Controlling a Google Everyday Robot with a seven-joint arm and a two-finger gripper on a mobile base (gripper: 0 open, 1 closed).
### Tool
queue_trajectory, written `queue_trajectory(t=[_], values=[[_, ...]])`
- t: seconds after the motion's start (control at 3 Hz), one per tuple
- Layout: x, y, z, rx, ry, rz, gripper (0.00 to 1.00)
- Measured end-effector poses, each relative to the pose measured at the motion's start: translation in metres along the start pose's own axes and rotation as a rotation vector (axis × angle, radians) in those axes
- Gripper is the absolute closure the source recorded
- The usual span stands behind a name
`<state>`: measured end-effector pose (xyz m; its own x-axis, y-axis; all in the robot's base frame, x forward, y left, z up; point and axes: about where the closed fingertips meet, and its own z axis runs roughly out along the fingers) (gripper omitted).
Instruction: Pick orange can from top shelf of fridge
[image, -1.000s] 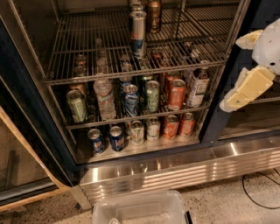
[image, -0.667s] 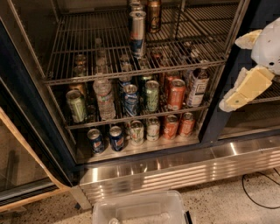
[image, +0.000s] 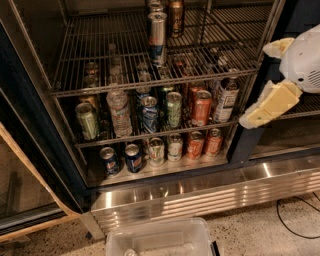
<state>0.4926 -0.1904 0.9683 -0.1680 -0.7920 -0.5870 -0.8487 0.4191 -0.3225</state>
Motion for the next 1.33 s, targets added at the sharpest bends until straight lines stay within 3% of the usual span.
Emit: queue_trajectory(t=[0.33, 0.67, 1.0, 1.33], values=[[-0.019, -0.016, 0.009, 0.091, -0.116, 0.026, 0.00], [-0.042, -0.038, 0.019, 0.144, -0.216, 0.028, 0.00], [-0.042, -0.038, 0.019, 0.144, -0.216, 0.028, 0.00], [-0.059, -0.045, 0.030, 0.160, -0.260, 0.027, 0.00]])
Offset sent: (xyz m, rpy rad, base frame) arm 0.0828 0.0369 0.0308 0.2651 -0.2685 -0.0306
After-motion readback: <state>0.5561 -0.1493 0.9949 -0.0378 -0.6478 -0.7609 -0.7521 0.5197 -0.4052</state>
